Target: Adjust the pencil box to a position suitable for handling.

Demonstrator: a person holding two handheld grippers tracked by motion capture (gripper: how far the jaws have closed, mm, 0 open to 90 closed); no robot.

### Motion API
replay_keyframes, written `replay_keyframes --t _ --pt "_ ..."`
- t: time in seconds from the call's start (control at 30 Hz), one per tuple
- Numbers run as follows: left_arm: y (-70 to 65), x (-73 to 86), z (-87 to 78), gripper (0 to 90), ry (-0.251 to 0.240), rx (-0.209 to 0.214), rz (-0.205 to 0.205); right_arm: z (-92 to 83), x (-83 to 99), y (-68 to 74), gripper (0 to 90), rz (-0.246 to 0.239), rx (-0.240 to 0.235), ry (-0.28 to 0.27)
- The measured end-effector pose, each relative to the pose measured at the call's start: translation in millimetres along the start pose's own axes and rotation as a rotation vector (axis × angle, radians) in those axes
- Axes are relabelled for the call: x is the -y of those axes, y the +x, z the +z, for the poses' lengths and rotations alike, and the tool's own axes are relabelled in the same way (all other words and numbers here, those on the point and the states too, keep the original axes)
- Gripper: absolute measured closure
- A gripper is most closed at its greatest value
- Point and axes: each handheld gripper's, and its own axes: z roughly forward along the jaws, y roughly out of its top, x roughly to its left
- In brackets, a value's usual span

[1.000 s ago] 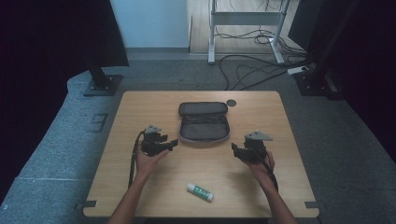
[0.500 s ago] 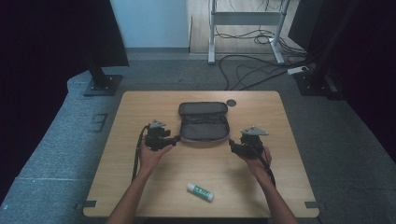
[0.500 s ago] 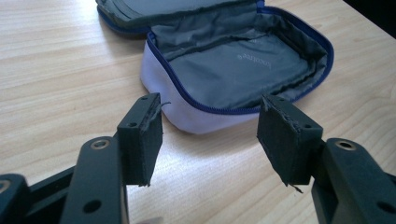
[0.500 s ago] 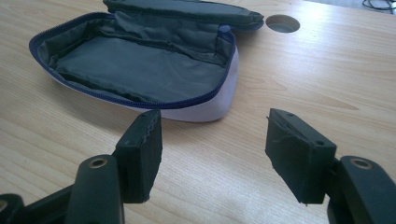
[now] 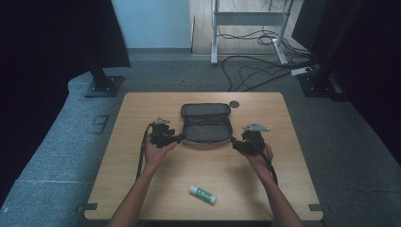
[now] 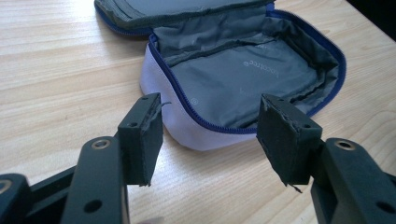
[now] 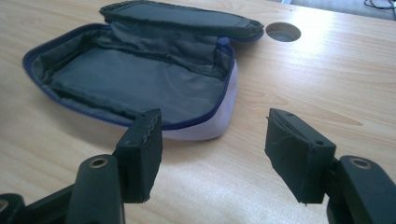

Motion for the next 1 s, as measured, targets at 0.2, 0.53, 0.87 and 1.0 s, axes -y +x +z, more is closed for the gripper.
replay_keyframes --t 0.2,0.53,0.87,1.0 --pt "6.7 -4.3 10.5 41.0 0.014 -0.014 -0.017 13.1 -5.4 -3.2 37.0 0.011 0.009 0.007" --pt "4.6 -8.7 28.0 42.0 0.031 -0.014 -0.004 34.1 -15.5 -6.7 36.8 0.004 -0.001 0.012" --pt "5.5 -13.4 45.5 41.5 0.065 -0.026 -0.011 62.1 -19.5 -15.3 39.3 0.053 -0.016 0.029" --pt "7.8 -14.1 51.3 41.7 0.066 -0.037 -0.023 72.3 -19.9 -13.9 41.0 0.05 -0.01 0.043"
